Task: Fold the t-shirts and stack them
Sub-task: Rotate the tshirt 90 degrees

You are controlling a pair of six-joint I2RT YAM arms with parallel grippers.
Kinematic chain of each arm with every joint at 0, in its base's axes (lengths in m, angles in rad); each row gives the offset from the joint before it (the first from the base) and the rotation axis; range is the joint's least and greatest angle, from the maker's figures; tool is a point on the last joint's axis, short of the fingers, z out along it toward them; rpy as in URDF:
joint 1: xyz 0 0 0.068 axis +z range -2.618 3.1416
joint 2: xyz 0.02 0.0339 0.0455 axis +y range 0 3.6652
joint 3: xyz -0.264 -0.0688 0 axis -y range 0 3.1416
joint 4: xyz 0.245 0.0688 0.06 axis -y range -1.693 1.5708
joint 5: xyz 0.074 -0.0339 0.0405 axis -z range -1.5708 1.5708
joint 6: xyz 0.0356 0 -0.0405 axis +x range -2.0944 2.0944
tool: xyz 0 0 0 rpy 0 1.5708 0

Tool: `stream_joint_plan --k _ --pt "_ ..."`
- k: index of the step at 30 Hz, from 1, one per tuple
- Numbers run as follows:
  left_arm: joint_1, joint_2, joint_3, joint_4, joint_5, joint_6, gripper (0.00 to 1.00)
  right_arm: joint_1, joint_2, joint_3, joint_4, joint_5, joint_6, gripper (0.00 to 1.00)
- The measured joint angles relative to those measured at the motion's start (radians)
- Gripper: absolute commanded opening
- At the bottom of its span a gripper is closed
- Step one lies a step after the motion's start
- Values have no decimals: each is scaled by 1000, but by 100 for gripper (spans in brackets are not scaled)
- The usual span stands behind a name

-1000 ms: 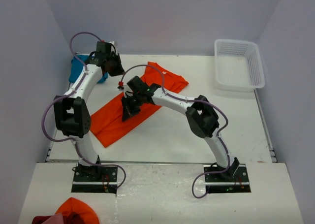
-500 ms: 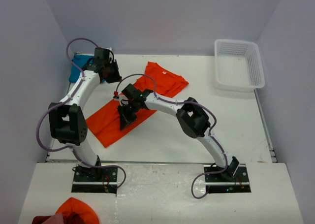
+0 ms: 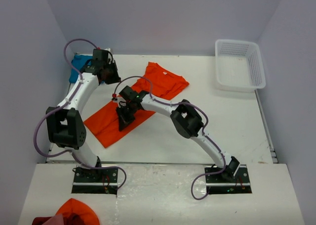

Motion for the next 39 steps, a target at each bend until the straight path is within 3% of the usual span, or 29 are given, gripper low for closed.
stream_joint_plan --k 4,14,22,29,34,39 --pt "-2 -8 -9 -1 6 0 0 0 -13 -40 29 13 14 0" --pt "-2 -8 -16 -9 3 1 0 7 -438 -712 280 302 217 0" --pt "-2 -20 -42 -13 14 4 0 -14 -645 -1022 395 453 390 0" --pt "-2 -31 -63 -3 41 5 0 -28 -911 -1397 553 534 587 0" --pt "-5 -28 -83 16 86 2 0 -27 -1079 -1554 551 616 674 0" --pt "-33 -18 -90 38 104 0 0 -21 -1154 -1543 382 742 674 0"
